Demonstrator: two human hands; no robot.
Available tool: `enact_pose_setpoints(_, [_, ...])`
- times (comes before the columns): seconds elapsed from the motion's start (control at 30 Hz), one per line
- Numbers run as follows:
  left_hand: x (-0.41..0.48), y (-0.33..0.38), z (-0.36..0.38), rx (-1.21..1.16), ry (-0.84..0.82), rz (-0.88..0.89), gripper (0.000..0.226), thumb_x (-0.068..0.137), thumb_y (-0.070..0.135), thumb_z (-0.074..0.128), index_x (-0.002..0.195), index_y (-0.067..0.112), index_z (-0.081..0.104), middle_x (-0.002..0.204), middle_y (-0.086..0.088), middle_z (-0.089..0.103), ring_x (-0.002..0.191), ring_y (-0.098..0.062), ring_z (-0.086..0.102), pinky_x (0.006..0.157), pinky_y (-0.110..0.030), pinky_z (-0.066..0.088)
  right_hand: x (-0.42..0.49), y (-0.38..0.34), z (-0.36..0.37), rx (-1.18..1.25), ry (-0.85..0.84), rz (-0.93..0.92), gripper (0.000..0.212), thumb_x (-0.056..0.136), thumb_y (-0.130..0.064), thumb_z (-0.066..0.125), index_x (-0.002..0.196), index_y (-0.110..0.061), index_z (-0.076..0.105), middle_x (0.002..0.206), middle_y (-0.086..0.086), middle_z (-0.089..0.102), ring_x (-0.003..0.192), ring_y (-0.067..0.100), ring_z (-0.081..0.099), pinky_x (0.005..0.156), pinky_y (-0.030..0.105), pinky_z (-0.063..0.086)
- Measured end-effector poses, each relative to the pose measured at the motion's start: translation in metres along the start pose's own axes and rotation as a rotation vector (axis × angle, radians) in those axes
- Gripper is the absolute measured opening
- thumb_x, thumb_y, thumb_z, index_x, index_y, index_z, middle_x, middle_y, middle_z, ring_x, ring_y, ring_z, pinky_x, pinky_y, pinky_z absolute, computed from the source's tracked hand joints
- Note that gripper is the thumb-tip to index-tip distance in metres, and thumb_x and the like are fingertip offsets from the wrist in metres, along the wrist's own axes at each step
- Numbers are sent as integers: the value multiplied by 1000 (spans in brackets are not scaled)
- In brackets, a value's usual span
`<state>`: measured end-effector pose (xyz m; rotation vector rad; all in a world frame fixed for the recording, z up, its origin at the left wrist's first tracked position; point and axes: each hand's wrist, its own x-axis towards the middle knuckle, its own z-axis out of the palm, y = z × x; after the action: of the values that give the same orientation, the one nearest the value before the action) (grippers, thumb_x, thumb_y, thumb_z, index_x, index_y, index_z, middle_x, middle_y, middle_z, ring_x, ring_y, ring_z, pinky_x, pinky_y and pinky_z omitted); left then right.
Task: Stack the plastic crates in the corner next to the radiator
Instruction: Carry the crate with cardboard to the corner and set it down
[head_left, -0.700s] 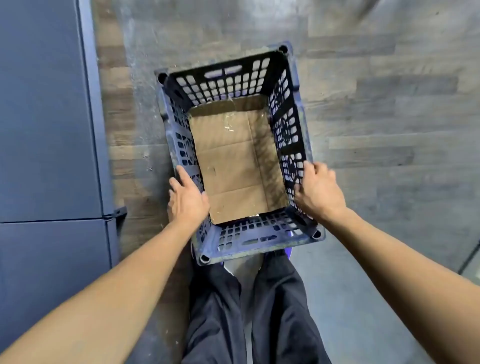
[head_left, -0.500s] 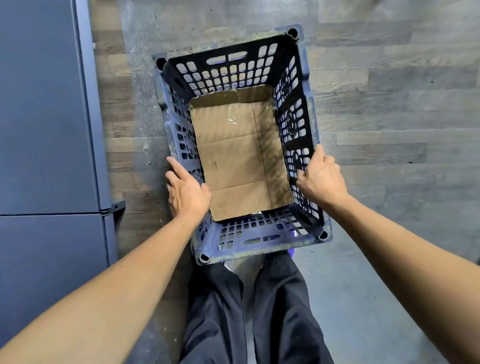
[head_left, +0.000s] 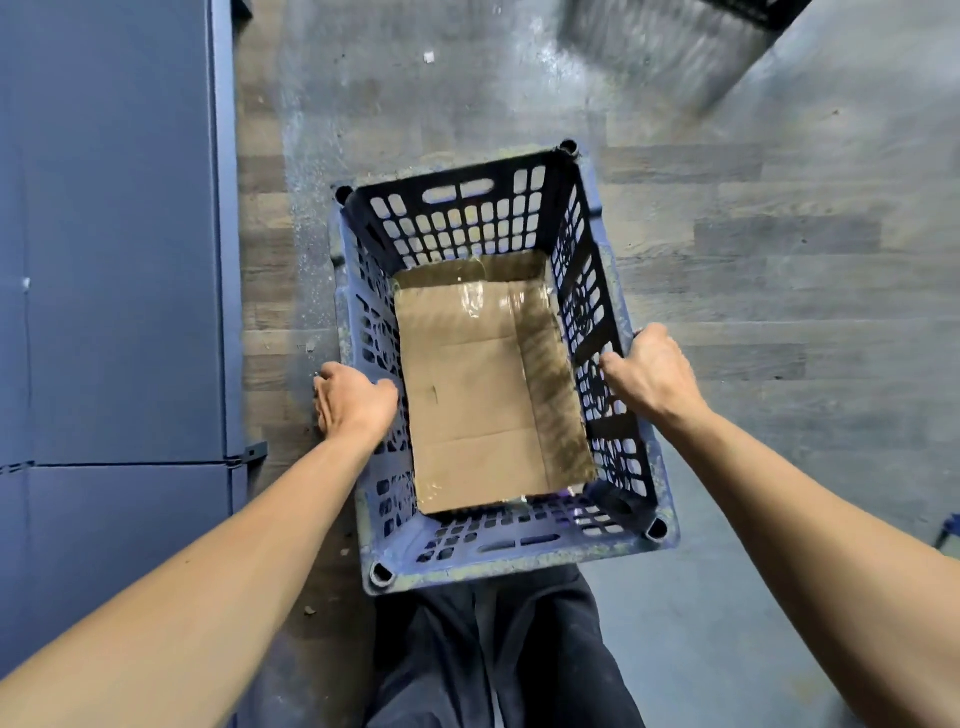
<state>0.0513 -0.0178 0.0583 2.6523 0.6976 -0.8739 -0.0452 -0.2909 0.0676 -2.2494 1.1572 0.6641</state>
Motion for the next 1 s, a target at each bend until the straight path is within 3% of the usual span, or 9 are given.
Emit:
enact_pose_setpoints(0.23, [-87, 37, -121, 15, 48, 99, 52, 87, 28, 60, 127, -2, 47, 125, -19, 56, 110, -40, 56, 91, -46, 49, -75, -28, -130, -25, 61, -98, 26, 89, -19, 46, 101, 4, 51, 98, 24, 63, 78, 34, 57, 66, 36, 40])
enact_pose_setpoints(0.4, [-172, 69, -218, 14, 132, 198, 45, 90, 29, 56, 122, 0, 47, 121, -17, 55, 108, -37, 56, 84, -41, 45, -145, -36, -233, 2, 142, -161, 28, 92, -18, 45, 106, 5, 47, 104, 28, 62, 87, 40, 59, 68, 38, 39])
enact_pose_setpoints(0.5, [-211, 87, -264, 10, 194, 270, 35, 90, 32, 55, 108, 2, 52, 110, -15, 59, 97, -34, 58, 76, -38, 45, -175, -40, -284, 37, 179, -188, 31, 91, -19, 45, 109, 7, 47, 107, 31, 62, 91, 42, 59, 69, 38, 36])
enact_pose_setpoints(0.6, [-245, 101, -304, -7, 251, 345, 26, 90, 31, 53, 90, 5, 51, 98, -15, 62, 80, -32, 57, 63, -33, 41, -200, -48, -330, 101, 218, -221, 29, 90, -19, 46, 106, 5, 48, 106, 30, 62, 82, 36, 53, 69, 38, 36])
enact_pose_setpoints(0.83, [-293, 127, -385, -62, 368, 449, 23, 87, 32, 52, 83, 9, 57, 82, -8, 63, 71, -30, 59, 61, -33, 46, -240, -67, -406, 233, 299, -275, 26, 89, -23, 45, 98, 1, 49, 94, 23, 62, 81, 37, 58, 66, 38, 44])
enact_pose_setpoints(1.0, [-304, 140, -424, -99, 440, 499, 24, 86, 31, 52, 81, 8, 54, 79, -9, 63, 65, -28, 55, 55, -30, 39, -259, -88, -439, 229, 389, -316, 19, 89, -23, 48, 91, -4, 50, 83, 14, 62, 72, 31, 59, 62, 36, 43])
